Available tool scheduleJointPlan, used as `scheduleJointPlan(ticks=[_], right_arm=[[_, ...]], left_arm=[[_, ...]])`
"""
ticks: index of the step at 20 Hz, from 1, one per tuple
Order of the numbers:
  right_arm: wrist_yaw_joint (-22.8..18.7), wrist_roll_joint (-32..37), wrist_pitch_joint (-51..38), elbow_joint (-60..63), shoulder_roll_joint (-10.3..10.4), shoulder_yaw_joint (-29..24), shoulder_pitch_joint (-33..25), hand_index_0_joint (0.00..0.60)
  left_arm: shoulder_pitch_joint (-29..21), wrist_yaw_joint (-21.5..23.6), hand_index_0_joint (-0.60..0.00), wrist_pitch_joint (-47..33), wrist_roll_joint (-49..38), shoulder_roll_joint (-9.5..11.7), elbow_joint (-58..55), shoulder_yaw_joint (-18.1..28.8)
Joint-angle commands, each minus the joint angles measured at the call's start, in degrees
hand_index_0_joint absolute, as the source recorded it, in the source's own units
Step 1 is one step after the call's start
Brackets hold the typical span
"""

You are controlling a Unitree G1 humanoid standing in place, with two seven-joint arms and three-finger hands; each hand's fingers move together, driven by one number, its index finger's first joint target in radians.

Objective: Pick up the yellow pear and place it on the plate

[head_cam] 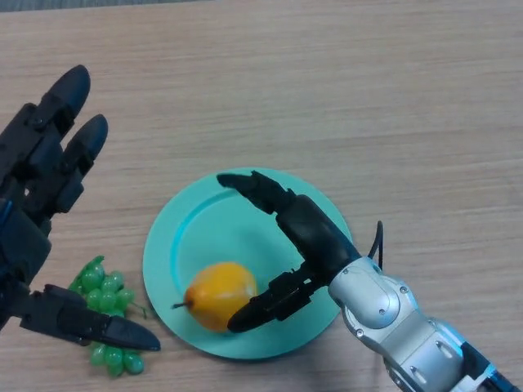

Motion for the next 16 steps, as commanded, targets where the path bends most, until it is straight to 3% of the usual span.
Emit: scheduleJointPlan(ticks=[1, 2, 4, 8, 10, 14, 16], right_arm=[[3.01, -1.21, -4.60, -8.12, 0.47, -6.78, -1.21, 0.000], [5.65, -2.37, -4.31, -11.41, 0.47, -9.12, -0.01, 0.000], [10.73, -2.34, -1.96, -18.53, 0.47, -14.04, 3.22, 0.000], [19.84, 0.91, 3.07, -32.19, 0.47, -24.50, 10.03, 0.000], [21.80, 4.71, 6.70, -38.04, 0.32, -29.72, 12.76, 0.000], [21.86, 10.44, 2.15, -41.89, -3.50, -39.58, 18.47, 0.000], [21.75, 12.95, 1.12, -43.16, -4.30, -43.59, 20.74, 0.000]], left_arm=[[-2.00, -0.65, 0.000, -6.36, -0.58, 1.90, -2.45, 0.86], [-2.87, 0.16, 0.000, -7.98, 0.16, 1.73, -1.40, -0.02], [-4.64, 0.92, 0.000, -1.99, -1.84, 3.94, -3.26, 1.34], [-5.09, 3.34, 0.000, -4.45, 0.94, 2.56, -1.22, -2.08], [-7.30, 5.87, 0.000, -1.98, -0.51, 3.81, -0.59, -2.57], [-10.03, 9.09, 0.000, -3.64, -0.87, 4.56, 4.57, -4.04], [-10.20, 9.98, 0.000, -6.65, -0.65, 4.17, 6.24, -4.83]])
